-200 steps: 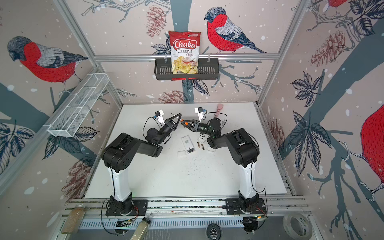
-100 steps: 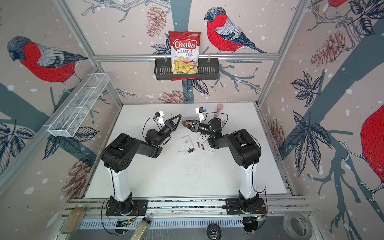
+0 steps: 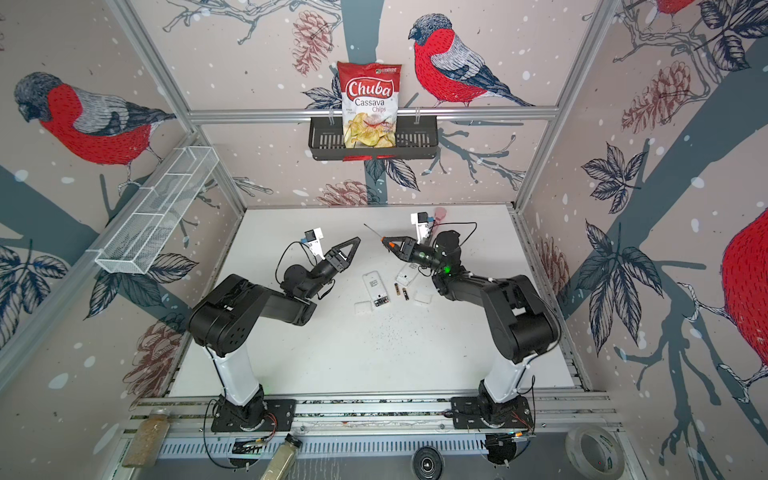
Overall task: Unload the batteries from the remote control
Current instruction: 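Lower the screwdriver tip toward the battery compartment of the white remote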
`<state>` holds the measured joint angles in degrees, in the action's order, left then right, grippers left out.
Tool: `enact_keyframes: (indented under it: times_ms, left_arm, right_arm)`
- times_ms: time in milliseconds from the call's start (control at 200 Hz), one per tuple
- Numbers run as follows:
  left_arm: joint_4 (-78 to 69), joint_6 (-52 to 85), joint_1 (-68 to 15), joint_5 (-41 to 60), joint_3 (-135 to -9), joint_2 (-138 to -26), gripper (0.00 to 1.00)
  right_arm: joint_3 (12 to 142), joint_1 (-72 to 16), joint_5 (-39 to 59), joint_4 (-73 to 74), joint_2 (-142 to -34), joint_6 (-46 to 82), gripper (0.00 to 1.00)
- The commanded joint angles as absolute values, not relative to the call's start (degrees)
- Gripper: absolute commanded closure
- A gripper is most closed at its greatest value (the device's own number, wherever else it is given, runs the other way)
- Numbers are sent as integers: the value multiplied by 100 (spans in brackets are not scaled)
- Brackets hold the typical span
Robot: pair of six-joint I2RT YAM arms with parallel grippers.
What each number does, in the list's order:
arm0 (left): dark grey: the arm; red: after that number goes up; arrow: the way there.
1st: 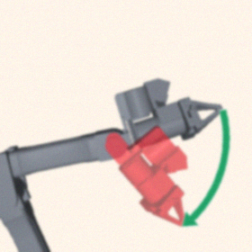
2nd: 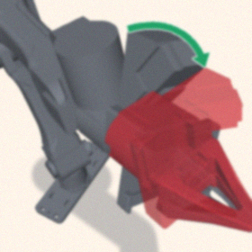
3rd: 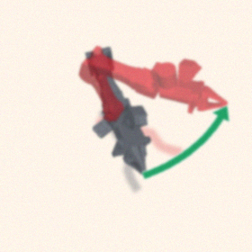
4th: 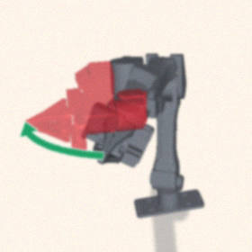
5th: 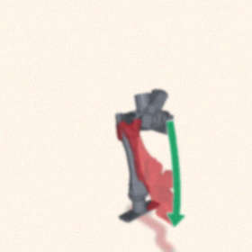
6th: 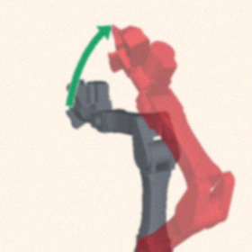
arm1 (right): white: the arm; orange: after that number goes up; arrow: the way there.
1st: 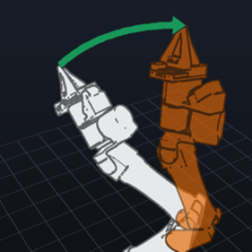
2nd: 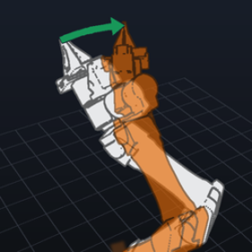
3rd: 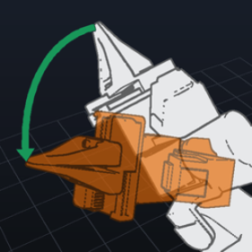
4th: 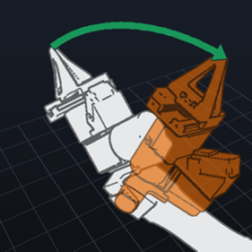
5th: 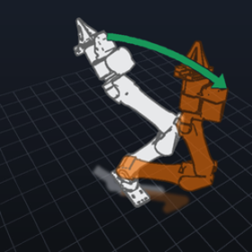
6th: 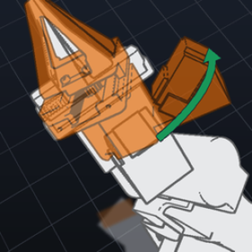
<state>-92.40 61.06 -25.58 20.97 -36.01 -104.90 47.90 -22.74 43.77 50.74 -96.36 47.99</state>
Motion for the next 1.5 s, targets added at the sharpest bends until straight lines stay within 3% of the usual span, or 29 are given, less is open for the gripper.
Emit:
enact_keyframes:
  times_ms: [0,290,635,770,941,1071,1496]
  left_arm:
    - [-9000,5348,-2519,2153,-3458,-10123,2]
    - [-4619,3728,-2605,1474,-3896,-8942,3]
    - [-686,1818,-3369,546,-5682,-9536,7]
    - [-369,1698,-3382,696,-5863,-9753,13]
    - [-228,1600,-3384,935,-5959,-10142,38]
    - [-345,1572,-3384,978,-5941,-10254,50]
    - [-17,1288,-3587,760,-6403,-10648,62]
  right_arm:
    - [4511,-2101,4050,3278,-9050,3800,93]
    - [3742,-1870,3522,832,-7541,2767,93]
    - [3469,-2502,2545,-570,-6838,2417,92]
    - [3580,-2933,2280,-853,-6942,2401,92]
    - [3708,-3277,2153,-982,-7116,2433,92]
    - [3809,-3437,2098,-987,-7367,2446,92]
    - [3963,-3568,1973,-923,-7752,2498,93]
